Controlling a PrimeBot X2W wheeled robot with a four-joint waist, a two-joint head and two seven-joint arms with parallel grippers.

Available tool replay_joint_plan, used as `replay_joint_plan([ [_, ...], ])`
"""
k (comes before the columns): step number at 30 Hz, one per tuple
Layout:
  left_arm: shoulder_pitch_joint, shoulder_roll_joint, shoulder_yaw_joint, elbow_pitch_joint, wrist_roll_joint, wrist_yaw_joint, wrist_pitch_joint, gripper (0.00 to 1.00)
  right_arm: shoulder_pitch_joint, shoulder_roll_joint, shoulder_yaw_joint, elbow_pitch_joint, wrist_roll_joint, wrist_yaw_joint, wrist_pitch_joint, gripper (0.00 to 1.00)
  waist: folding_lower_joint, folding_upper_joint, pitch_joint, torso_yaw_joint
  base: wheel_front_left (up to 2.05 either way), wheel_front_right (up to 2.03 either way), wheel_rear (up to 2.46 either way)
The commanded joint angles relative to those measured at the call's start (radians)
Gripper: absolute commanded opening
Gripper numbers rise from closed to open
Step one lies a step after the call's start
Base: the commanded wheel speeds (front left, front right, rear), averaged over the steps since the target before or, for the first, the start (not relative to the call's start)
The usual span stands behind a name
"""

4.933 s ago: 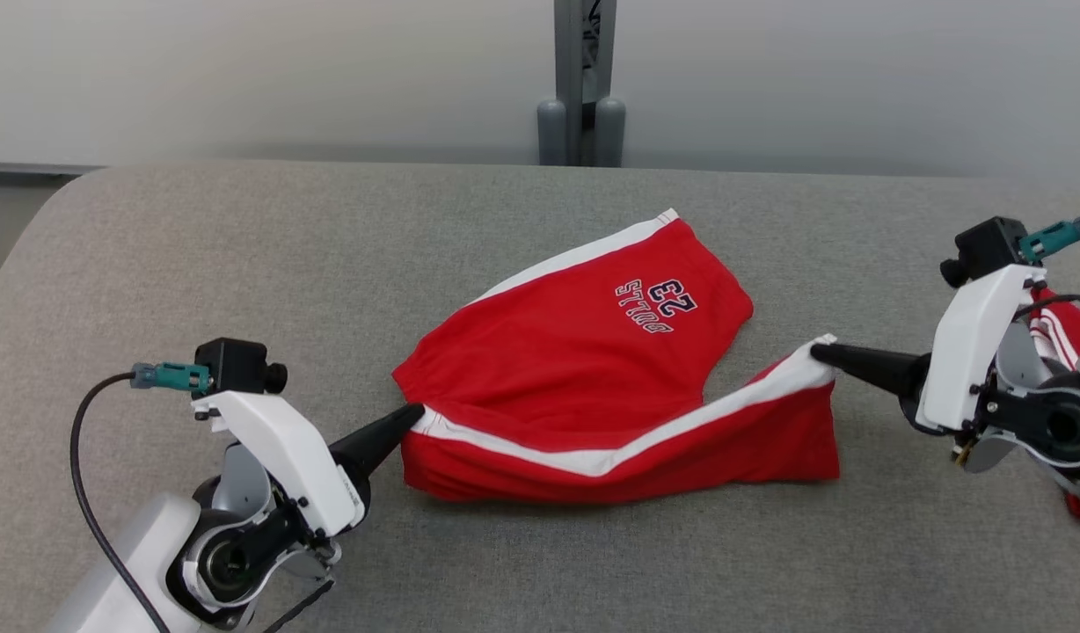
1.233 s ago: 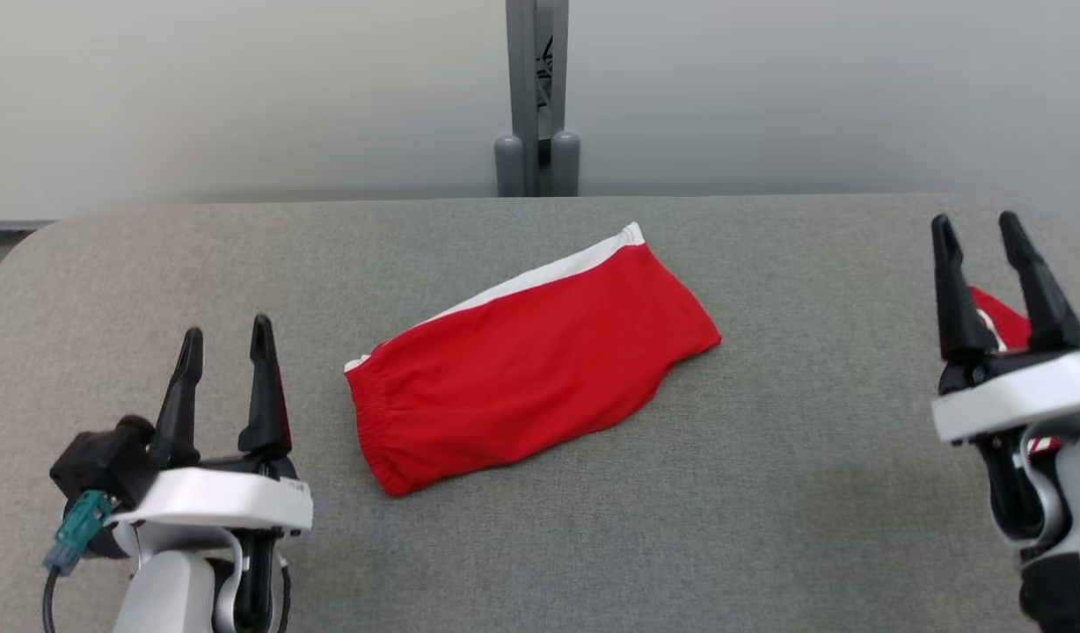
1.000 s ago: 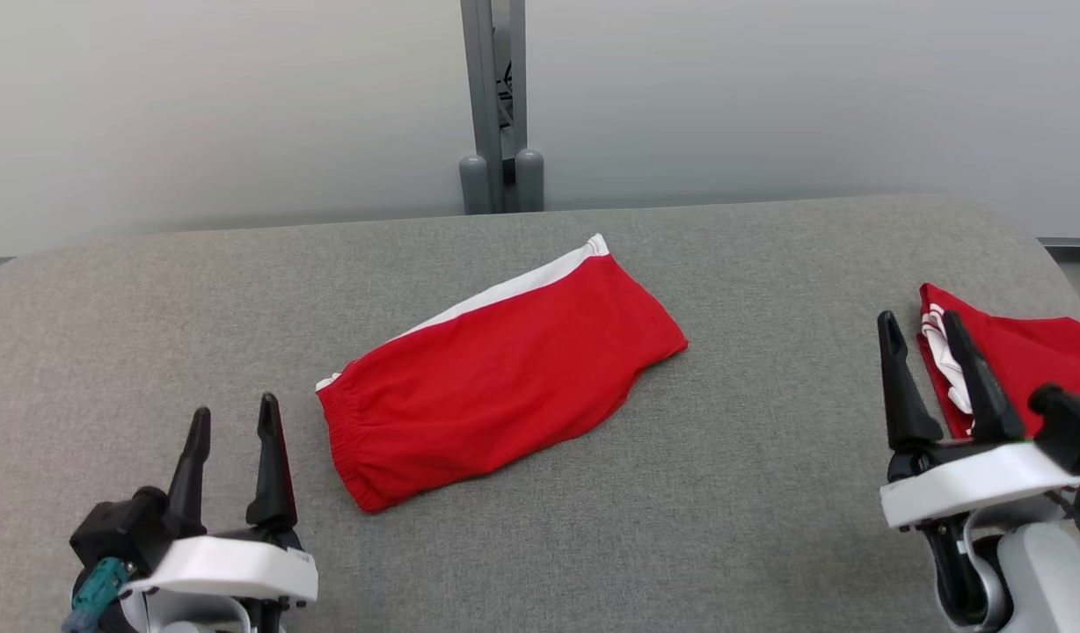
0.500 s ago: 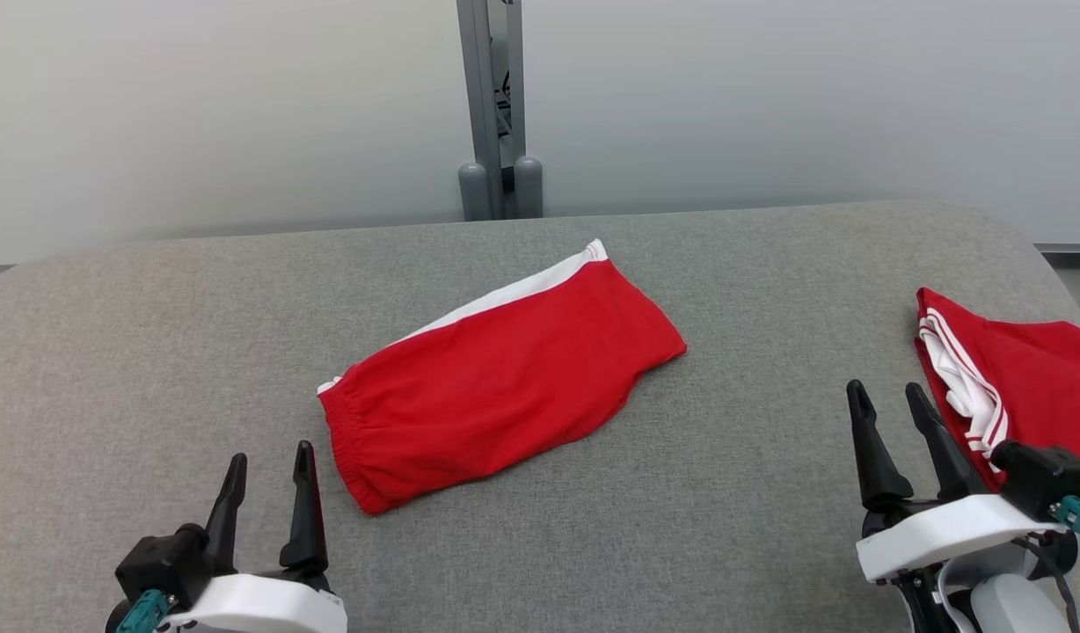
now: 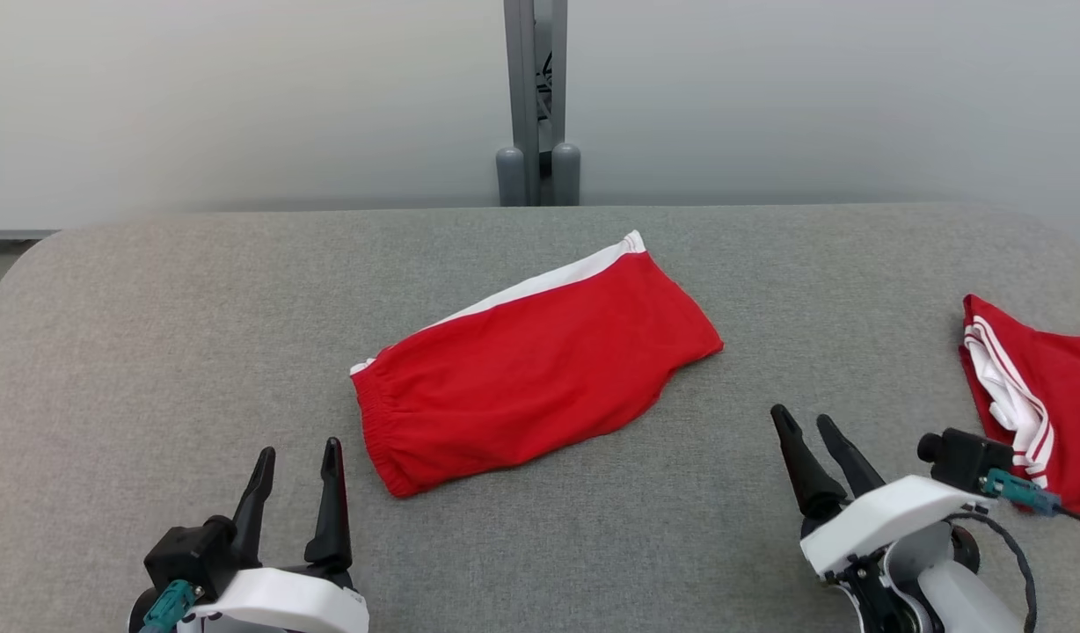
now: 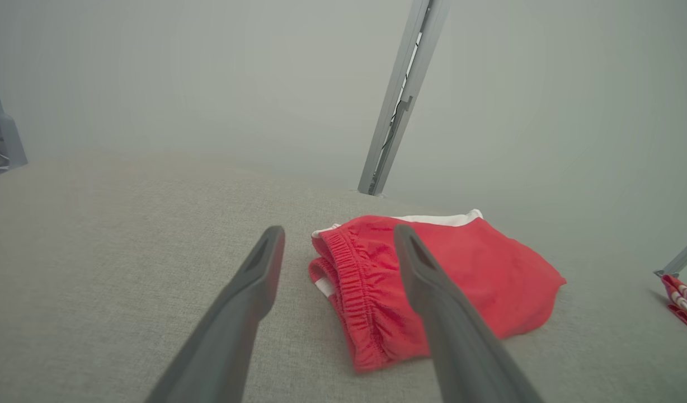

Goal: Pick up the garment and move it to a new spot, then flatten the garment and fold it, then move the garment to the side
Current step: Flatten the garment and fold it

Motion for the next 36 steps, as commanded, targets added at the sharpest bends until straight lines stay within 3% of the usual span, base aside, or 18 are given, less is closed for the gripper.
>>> replay_joint_plan([
  [1, -0.015, 0.004, -0.003, 0.002, -0.007, 0.006, -0.003, 1.0, -0.028, -0.004, 0.012, 0.013, 0.062, 0.0, 0.034, 1.0, 0.0, -0.0001, 0.013, 0.016, 0.0, 0.0, 0.0],
  [8, -0.04, 0.004, -0.035, 0.005, -0.016, 0.009, -0.003, 1.0, -0.147, -0.012, 0.04, 0.12, 0.284, 0.0, 0.174, 1.0, 0.0, -0.0001, 0.054, 0.085, 0.0, 0.0, 0.0],
  [17, -0.073, 0.004, -0.065, -0.001, -0.015, 0.027, -0.003, 1.0, -0.31, 0.005, -0.061, 0.366, 0.431, 0.001, 0.252, 1.0, 0.0, -0.0001, 0.113, 0.193, 0.0, 0.0, 0.0],
  [21, -0.075, 0.003, -0.07, -0.008, -0.006, 0.059, -0.003, 1.0, -0.377, 0.008, -0.123, 0.482, 0.508, 0.001, 0.31, 1.0, 0.0, -0.0001, 0.135, 0.231, 0.0, 0.0, 0.0],
  [36, -0.121, 0.003, -0.139, -0.027, -0.035, 0.098, -0.003, 1.0, -0.528, -0.015, -0.163, 0.695, 0.557, 0.001, 0.378, 1.0, 0.0, -0.0001, 0.213, 0.342, 0.0, 0.0, 0.0],
])
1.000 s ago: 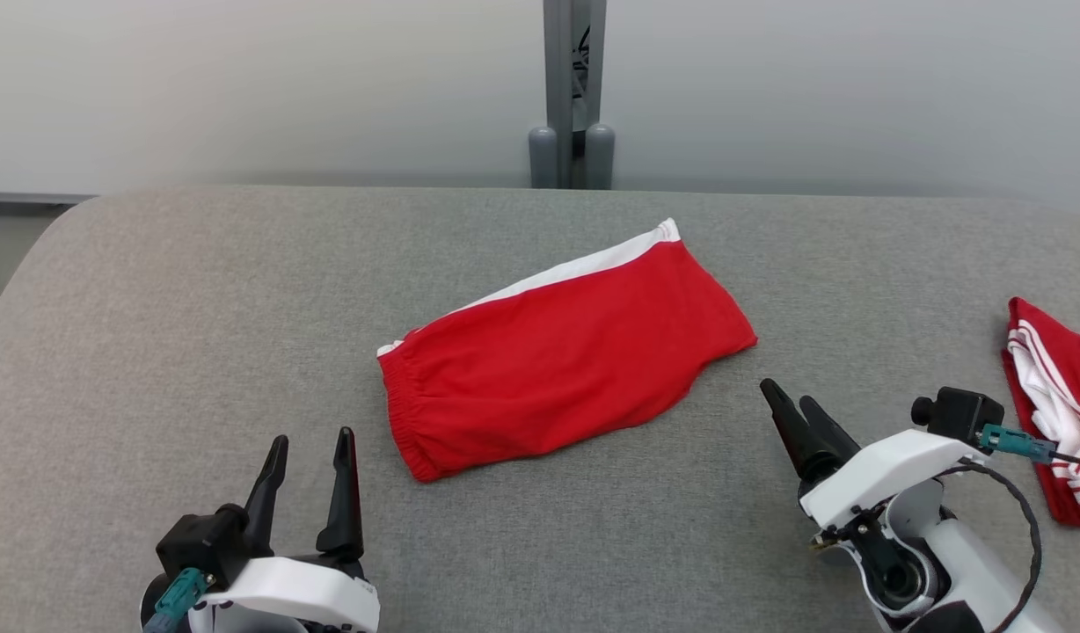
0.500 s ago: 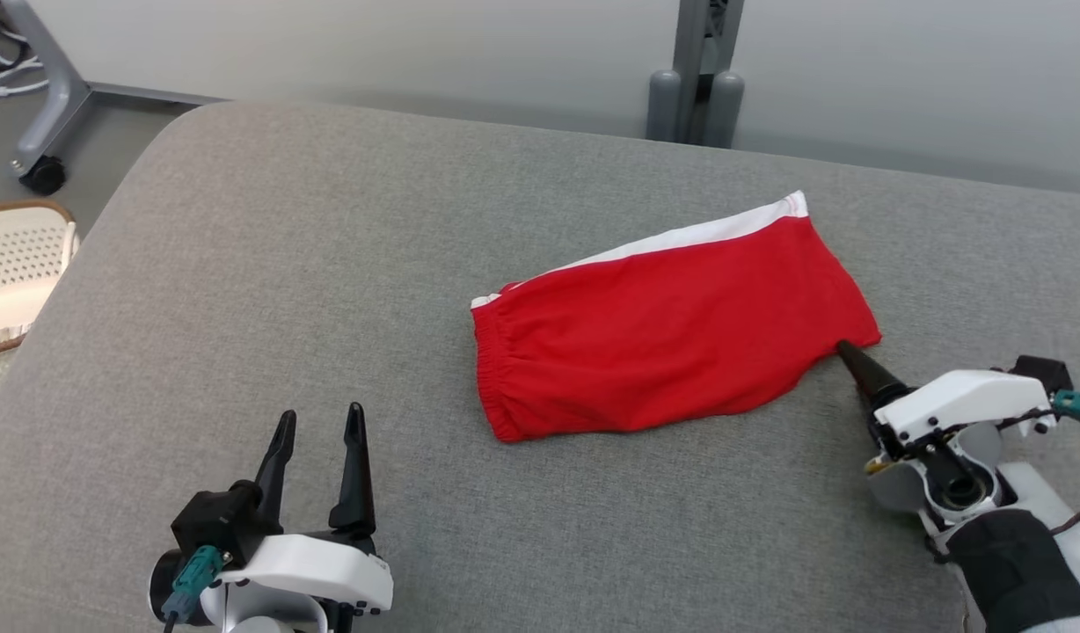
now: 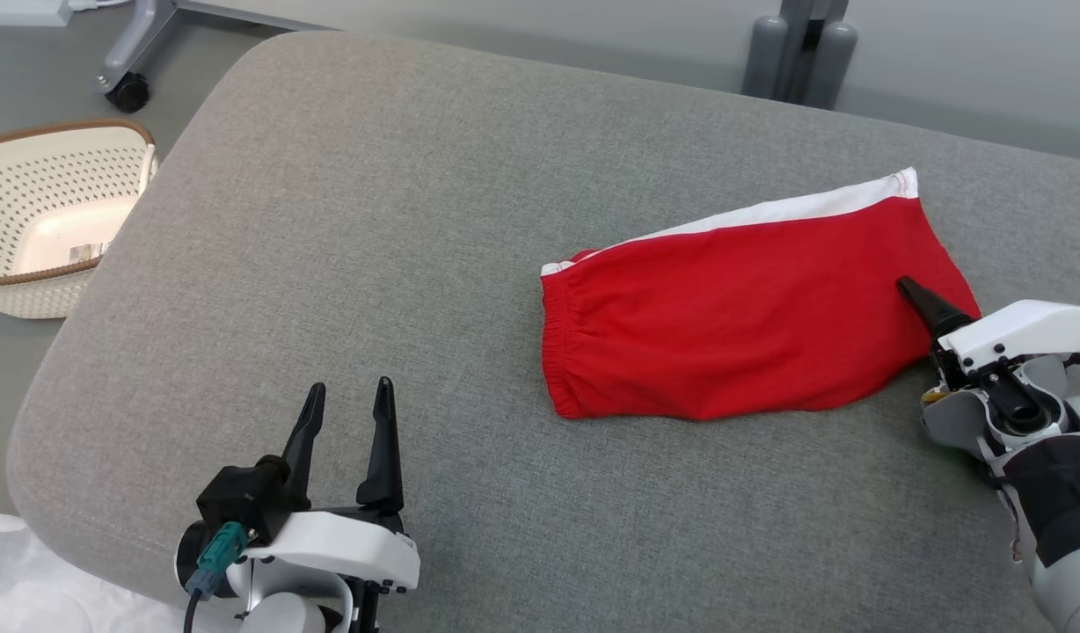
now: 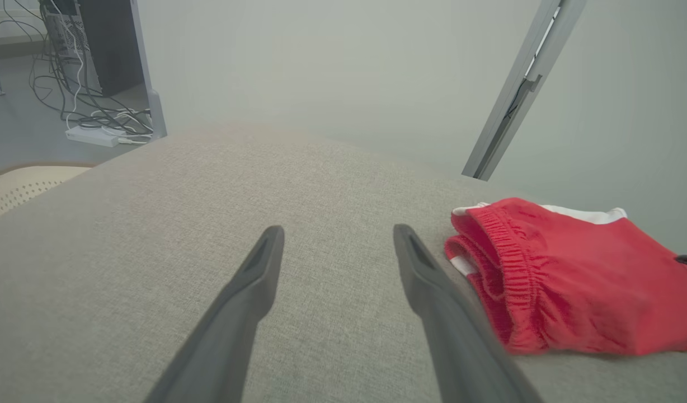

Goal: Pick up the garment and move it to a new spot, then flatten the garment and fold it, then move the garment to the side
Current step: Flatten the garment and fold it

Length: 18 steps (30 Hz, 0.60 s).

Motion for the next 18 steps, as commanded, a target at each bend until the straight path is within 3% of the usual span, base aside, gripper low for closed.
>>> replay_joint_plan([
  [1, -0.017, 0.003, -0.003, -0.005, -0.003, 0.005, -0.003, 1.0, 0.013, 0.023, 0.012, 0.039, -0.005, 0.003, 0.019, 1.0, 0.0, 0.0, 0.012, 0.019, 0.0, 0.0, 0.0],
  [5, -0.027, 0.002, -0.024, -0.003, 0.052, 0.008, -0.003, 1.0, -0.004, 0.021, 0.019, 0.062, -0.011, 0.003, 0.019, 1.0, 0.0, 0.0, 0.017, 0.031, 0.0, 0.0, 0.0],
  [8, -0.014, 0.003, -0.028, -0.009, 0.029, 0.017, -0.003, 1.0, -0.018, 0.016, 0.019, 0.079, -0.015, 0.003, 0.006, 1.0, 0.0, 0.0, 0.016, 0.04, 0.0, 0.0, 0.0],
  [9, -0.013, 0.003, -0.029, -0.01, 0.026, 0.017, -0.003, 1.0, -0.02, 0.017, 0.02, 0.082, -0.016, 0.003, 0.005, 0.91, 0.0, 0.0, 0.016, 0.042, 0.0, 0.0, 0.0],
  [10, -0.013, 0.003, -0.029, -0.009, 0.024, 0.017, -0.003, 1.0, -0.023, 0.017, 0.024, 0.082, -0.02, 0.003, 0.003, 0.46, 0.0, 0.0, 0.016, 0.043, 0.0, 0.0, 0.0],
  [11, -0.014, 0.003, -0.031, -0.01, 0.032, 0.018, -0.003, 1.0, -0.025, 0.015, 0.029, 0.079, -0.026, 0.003, -0.002, 0.28, 0.0, 0.0, 0.015, 0.043, 0.0, 0.0, 0.0],
  [12, -0.016, 0.003, -0.034, -0.008, 0.048, 0.019, -0.003, 1.0, -0.026, 0.013, 0.033, 0.077, -0.032, 0.003, -0.01, 0.0, 0.0, 0.0, 0.015, 0.042, 0.0, 0.0, 0.0],
  [18, -0.015, 0.003, -0.03, -0.011, 0.045, 0.024, -0.003, 1.0, -0.012, 0.01, 0.036, 0.024, -0.027, 0.003, -0.047, 0.0, 0.0, 0.0, 0.003, 0.025, 0.0, 0.0, 0.0],
])
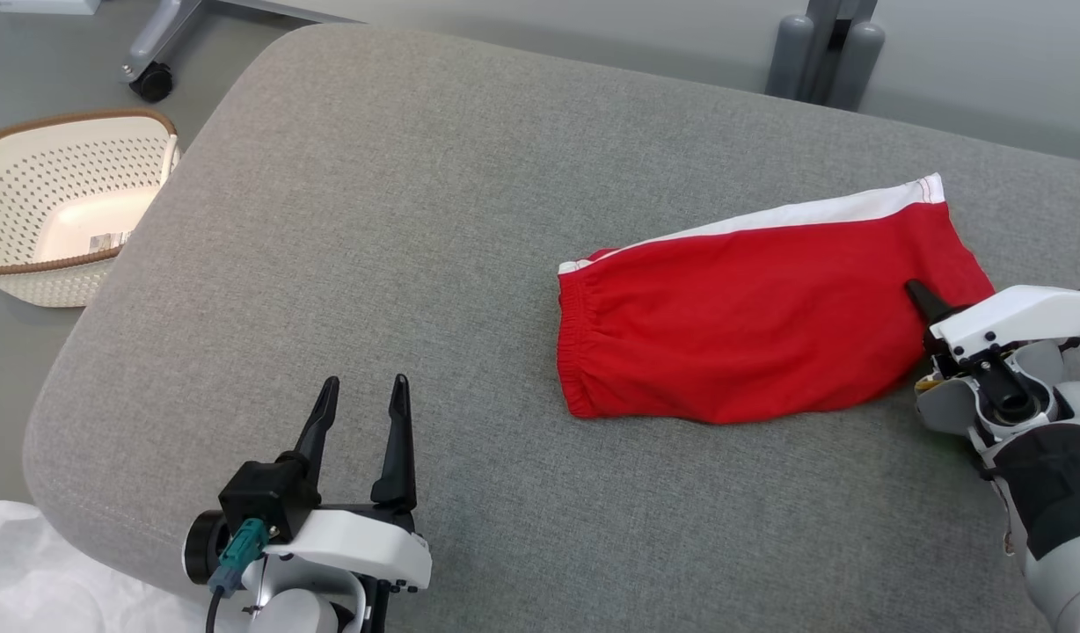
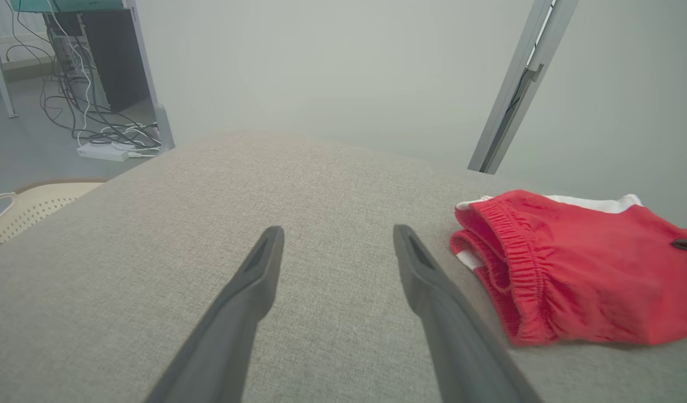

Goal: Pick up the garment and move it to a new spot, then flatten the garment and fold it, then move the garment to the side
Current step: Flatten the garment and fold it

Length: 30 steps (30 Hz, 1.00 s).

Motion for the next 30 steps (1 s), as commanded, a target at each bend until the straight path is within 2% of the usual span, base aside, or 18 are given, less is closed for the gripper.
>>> replay_joint_plan([
  [1, -0.004, 0.004, 0.005, -0.002, -0.004, 0.004, -0.003, 1.0, 0.034, 0.012, -0.002, -0.002, 0.008, 0.002, -0.007, 0.0, 0.0, -0.0001, -0.008, -0.009, 0.0, 0.0, 0.0],
  [8, 0.009, 0.004, 0.022, 0.009, -0.002, -0.004, -0.003, 1.0, 0.067, 0.011, -0.004, -0.027, 0.019, 0.002, -0.065, 0.0, 0.0, -0.0001, -0.05, -0.053, 0.0, 0.0, 0.0],
  [12, 0.017, 0.004, 0.03, 0.016, 0.004, -0.009, -0.003, 1.0, 0.1, 0.034, -0.02, -0.05, 0.042, 0.002, -0.109, 0.0, 0.0, -0.0001, -0.079, -0.08, 0.0, 0.0, 0.0],
  [22, 0.052, 0.004, 0.047, 0.048, 0.004, -0.026, -0.003, 1.0, 0.244, 0.05, -0.037, -0.138, 0.068, 0.002, -0.233, 0.0, 0.0, -0.0001, -0.138, -0.146, 0.0, 0.0, 0.0],
  [30, 0.076, 0.004, 0.076, 0.053, -0.02, -0.037, -0.003, 1.0, 0.311, 0.058, -0.064, -0.134, 0.09, 0.002, -0.315, 0.0, 0.0, -0.0001, -0.173, -0.184, 0.0, 0.0, 0.0],
])
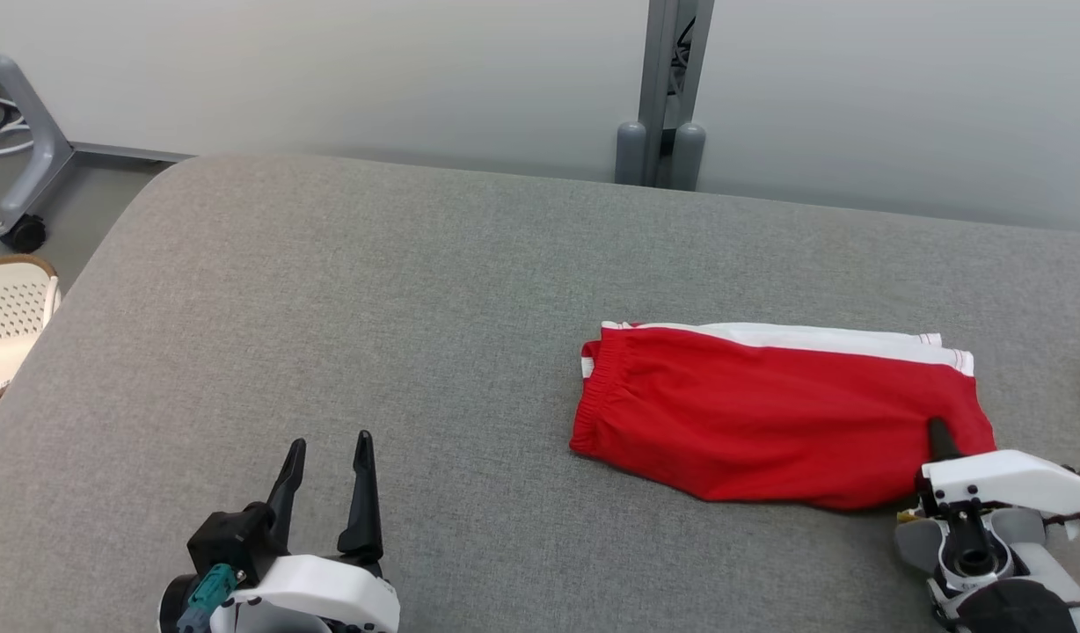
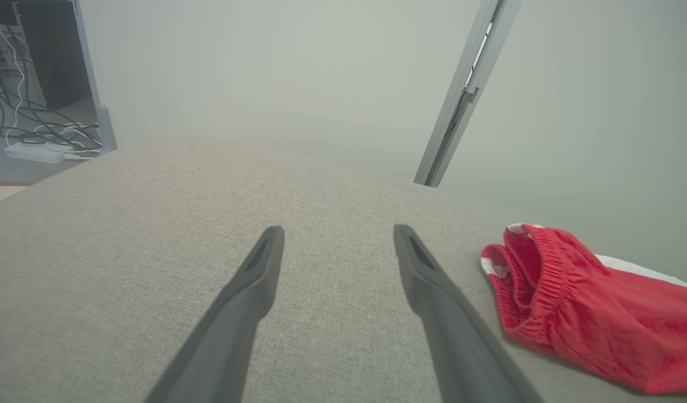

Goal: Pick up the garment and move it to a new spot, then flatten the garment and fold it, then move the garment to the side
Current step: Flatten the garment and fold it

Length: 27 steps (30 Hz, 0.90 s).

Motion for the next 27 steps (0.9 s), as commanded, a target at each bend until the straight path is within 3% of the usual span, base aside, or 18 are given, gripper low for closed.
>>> replay_joint_plan([
  [1, 0.006, 0.004, 0.008, 0.001, 0.004, -0.002, -0.003, 1.0, 0.021, -0.005, -0.002, 0.001, 0.001, 0.002, -0.017, 0.0, 0.0, -0.0001, -0.014, -0.012, 0.0, 0.0, 0.0],
  [12, 0.043, 0.004, 0.029, 0.004, -0.031, -0.012, -0.003, 1.0, 0.08, -0.021, -0.011, -0.015, -0.033, 0.002, -0.078, 0.0, 0.0, -0.0001, -0.058, -0.03, 0.0, 0.0, 0.0],
  [27, 0.044, 0.004, 0.024, 0.014, -0.032, -0.013, -0.003, 1.0, 0.038, 0.005, 0.122, -0.221, -0.32, 0.002, -0.086, 0.0, 0.0, -0.0001, -0.068, 0.03, 0.0, 0.0, 0.0],
])
